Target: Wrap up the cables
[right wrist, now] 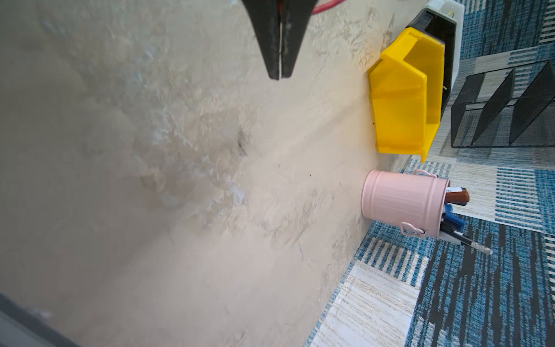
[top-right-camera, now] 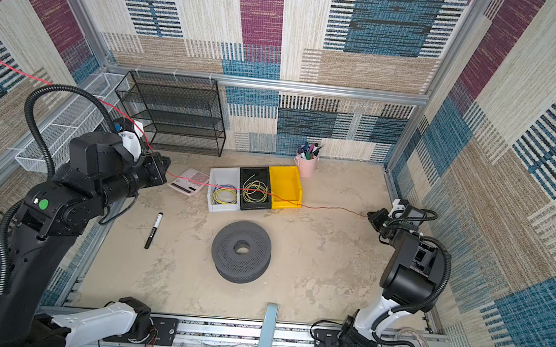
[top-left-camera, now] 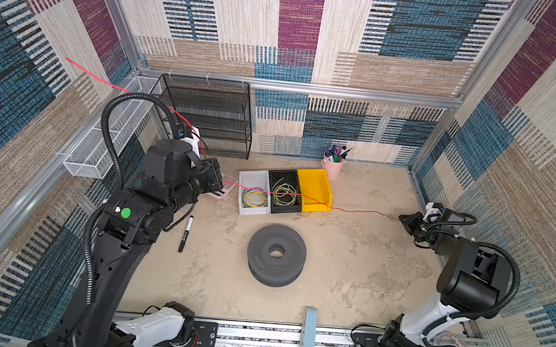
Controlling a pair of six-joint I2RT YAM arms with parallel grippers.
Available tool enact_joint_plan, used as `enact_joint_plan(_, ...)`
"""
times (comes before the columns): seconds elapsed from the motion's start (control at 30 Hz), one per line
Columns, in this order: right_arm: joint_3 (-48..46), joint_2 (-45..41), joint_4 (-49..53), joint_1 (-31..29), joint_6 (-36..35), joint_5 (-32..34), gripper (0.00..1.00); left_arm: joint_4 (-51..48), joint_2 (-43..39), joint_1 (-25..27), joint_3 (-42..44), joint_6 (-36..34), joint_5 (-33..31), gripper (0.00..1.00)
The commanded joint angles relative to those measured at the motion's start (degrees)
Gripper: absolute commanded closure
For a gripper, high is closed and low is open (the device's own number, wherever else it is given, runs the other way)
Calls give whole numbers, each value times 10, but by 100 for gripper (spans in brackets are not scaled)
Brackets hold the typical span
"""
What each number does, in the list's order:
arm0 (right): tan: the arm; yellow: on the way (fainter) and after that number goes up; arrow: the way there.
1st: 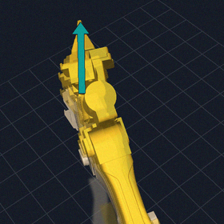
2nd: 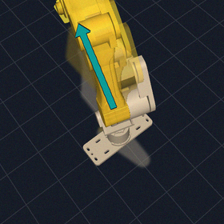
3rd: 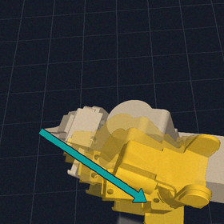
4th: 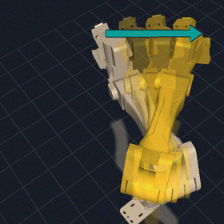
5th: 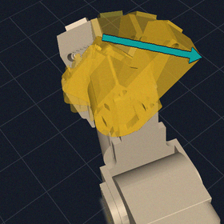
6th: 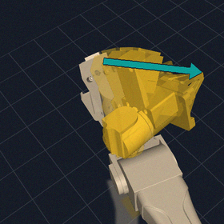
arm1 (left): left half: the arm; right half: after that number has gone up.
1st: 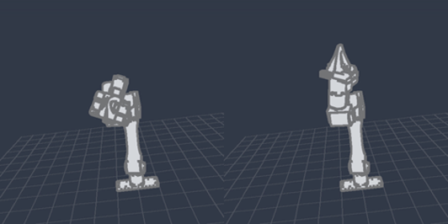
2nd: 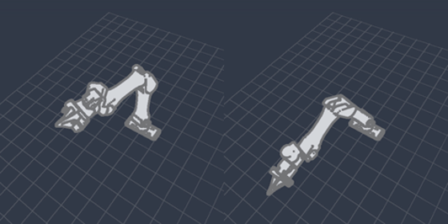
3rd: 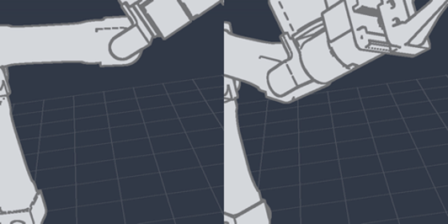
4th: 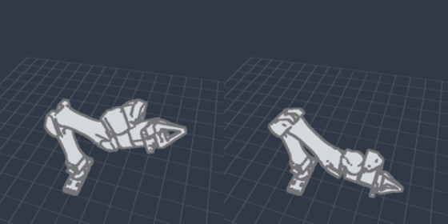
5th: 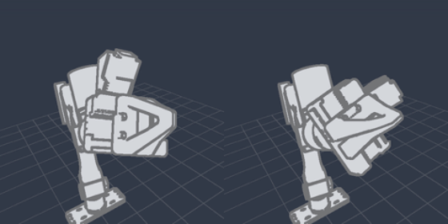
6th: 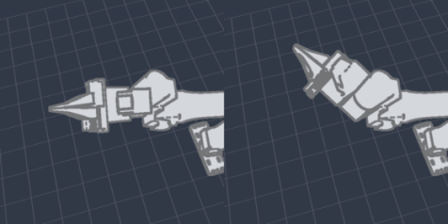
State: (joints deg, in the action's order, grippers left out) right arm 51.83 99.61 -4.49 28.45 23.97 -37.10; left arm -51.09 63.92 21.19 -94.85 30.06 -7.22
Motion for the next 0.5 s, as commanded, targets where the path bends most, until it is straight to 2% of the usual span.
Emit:
enact_joint_plan(0.0,24,12,14,-21,-24,46,95,86,-20,0,54,62,-17,100)
enact_joint_plan(0.1,24,8,10,-35,-25,29,70,111,-35,1,95,96,-21,100)
enact_joint_plan(0.2,18,-10,11,-38,-29,30,51,147,-54,2,131,123,-39,100)
enact_joint_plan(0.3,10,-41,7,-38,-28,27,40,182,-59,5,159,146,-56,100)
enact_joint_plan(0.4,1,-82,0,-39,-21,20,37,206,-53,11,173,157,-64,100)
enact_joint_plan(0.43,0,-95,3,-40,-22,19,28,214,-51,13,174,159,-61,100)
enact_joint_plan(0.47,0,-106,7,-44,-25,21,27,221,-48,23,177,159,-65,100)
